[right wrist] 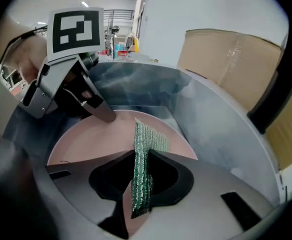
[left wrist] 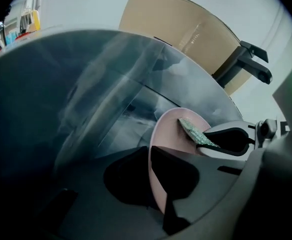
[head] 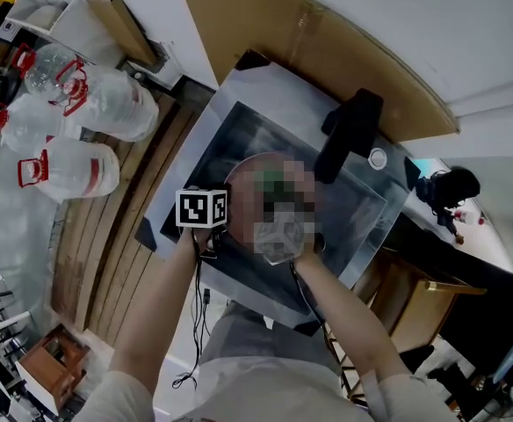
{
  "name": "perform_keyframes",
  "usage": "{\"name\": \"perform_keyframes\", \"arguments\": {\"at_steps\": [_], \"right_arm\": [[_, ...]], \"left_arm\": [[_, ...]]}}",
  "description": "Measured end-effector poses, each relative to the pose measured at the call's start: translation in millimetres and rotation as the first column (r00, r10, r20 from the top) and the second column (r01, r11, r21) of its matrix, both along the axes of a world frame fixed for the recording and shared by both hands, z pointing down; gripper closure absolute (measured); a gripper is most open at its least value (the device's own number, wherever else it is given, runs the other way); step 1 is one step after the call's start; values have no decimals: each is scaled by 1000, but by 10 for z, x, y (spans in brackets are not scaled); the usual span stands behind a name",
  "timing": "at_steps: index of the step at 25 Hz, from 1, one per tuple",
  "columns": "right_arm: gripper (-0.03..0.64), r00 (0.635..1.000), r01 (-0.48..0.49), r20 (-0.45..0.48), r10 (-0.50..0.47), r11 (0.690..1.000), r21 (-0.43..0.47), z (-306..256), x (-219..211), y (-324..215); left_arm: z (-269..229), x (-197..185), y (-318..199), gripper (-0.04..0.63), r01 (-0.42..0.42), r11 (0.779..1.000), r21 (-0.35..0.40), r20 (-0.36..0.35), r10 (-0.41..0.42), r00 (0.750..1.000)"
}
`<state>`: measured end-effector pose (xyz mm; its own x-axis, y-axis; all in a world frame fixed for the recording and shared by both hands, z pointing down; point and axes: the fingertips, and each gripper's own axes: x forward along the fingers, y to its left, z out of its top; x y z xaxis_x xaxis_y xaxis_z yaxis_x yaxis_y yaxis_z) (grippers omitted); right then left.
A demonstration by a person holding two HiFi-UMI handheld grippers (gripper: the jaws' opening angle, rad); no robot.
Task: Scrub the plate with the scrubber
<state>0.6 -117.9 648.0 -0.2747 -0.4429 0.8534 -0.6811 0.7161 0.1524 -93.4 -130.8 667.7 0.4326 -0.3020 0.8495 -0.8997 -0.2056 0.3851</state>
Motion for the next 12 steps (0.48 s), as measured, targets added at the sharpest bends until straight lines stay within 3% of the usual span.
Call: {"name": "perform_keyframes", "arguments": {"at_steps": [7, 12], "right_arm": [[492, 988, 150, 37, -147, 984, -95, 210, -284, 141], [492, 950, 308, 131, -282, 913, -267, 153, -499, 571]], "left_arm": [[13, 15, -13, 558, 0, 1000, -1, -10, 0, 1000], [14, 8, -21, 558, 31, 999, 15, -2, -31, 1000]]}}
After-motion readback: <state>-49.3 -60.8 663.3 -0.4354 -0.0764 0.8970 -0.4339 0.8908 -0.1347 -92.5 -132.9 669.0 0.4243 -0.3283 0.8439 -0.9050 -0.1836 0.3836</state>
